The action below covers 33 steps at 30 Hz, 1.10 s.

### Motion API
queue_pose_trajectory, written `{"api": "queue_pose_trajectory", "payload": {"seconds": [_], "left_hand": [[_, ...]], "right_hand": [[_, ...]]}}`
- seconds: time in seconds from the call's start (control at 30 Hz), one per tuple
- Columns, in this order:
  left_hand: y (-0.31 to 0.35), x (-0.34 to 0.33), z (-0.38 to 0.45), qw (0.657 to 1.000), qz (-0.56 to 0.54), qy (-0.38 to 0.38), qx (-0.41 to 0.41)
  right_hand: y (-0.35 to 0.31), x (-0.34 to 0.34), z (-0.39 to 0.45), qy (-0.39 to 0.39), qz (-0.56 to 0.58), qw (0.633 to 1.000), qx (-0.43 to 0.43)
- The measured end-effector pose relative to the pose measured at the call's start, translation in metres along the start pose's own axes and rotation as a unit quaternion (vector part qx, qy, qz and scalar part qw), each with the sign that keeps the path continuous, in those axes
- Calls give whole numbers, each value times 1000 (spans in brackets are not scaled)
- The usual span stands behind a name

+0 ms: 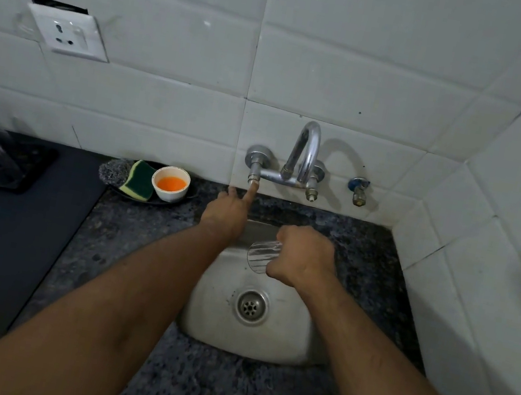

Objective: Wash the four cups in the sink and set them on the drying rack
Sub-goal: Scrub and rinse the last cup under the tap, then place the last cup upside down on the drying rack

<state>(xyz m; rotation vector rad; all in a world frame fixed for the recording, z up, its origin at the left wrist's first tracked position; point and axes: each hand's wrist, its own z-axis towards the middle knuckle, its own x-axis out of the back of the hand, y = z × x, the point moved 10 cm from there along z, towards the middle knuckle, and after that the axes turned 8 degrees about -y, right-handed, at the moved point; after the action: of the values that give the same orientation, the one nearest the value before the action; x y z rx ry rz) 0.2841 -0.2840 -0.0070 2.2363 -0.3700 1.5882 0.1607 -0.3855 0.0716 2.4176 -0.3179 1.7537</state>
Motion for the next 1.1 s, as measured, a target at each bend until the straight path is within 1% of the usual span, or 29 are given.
{"api": "queue_pose_trajectory", "payload": {"seconds": [0.17, 0.27, 0.33, 0.4, 0.47, 0.53, 0.6, 0.63, 0.67, 0.73, 0.8, 0.93, 0.97, 1.03, 1.1], "left_hand": [[2, 1, -10, 1000, -3, 6, 9], [1, -4, -25, 1000, -6, 11, 13], [0, -15, -38, 999, -41, 3, 13], [-4, -27, -54, 993, -116, 2, 8], [-8, -44, -69, 981, -194, -25, -2], [-9, -63, -85, 972, -226, -65, -15], [0, -72, -100, 968, -223, -98, -57], [4, -73, -107, 971, -206, -98, -76], [3, -70, -116, 973, -197, -85, -79], [-11, -60, -128, 974, -217, -31, -58], [-37, -51, -142, 962, -272, 11, -25], [-94, -54, -161, 923, -382, 31, 23], [-113, -54, -167, 912, -406, 36, 42], [-147, -55, -175, 901, -426, 41, 68], [-180, -53, -179, 911, -402, 44, 82]], "right_hand": [[5, -6, -11, 9, 2, 1000, 15], [9, -7, -18, 24, 25, 999, 22], [18, -12, -23, 31, 63, 997, 14], [32, -25, -28, 25, 157, 987, -10], [46, -48, -36, -1, 279, 959, -44], [52, -74, -44, -36, 413, 907, -70], [48, -95, -48, -68, 519, 847, -88], [42, -101, -48, -84, 546, 829, -86], [32, -103, -49, -94, 561, 820, -72], [13, -101, -46, -91, 575, 812, -43], [-12, -93, -43, -84, 588, 805, -3], [-66, -77, -32, -86, 590, 799, 79], [-85, -75, -25, -90, 583, 802, 95], [-120, -75, -12, -86, 561, 814, 121], [-156, -75, 0, -79, 534, 829, 143]]}}
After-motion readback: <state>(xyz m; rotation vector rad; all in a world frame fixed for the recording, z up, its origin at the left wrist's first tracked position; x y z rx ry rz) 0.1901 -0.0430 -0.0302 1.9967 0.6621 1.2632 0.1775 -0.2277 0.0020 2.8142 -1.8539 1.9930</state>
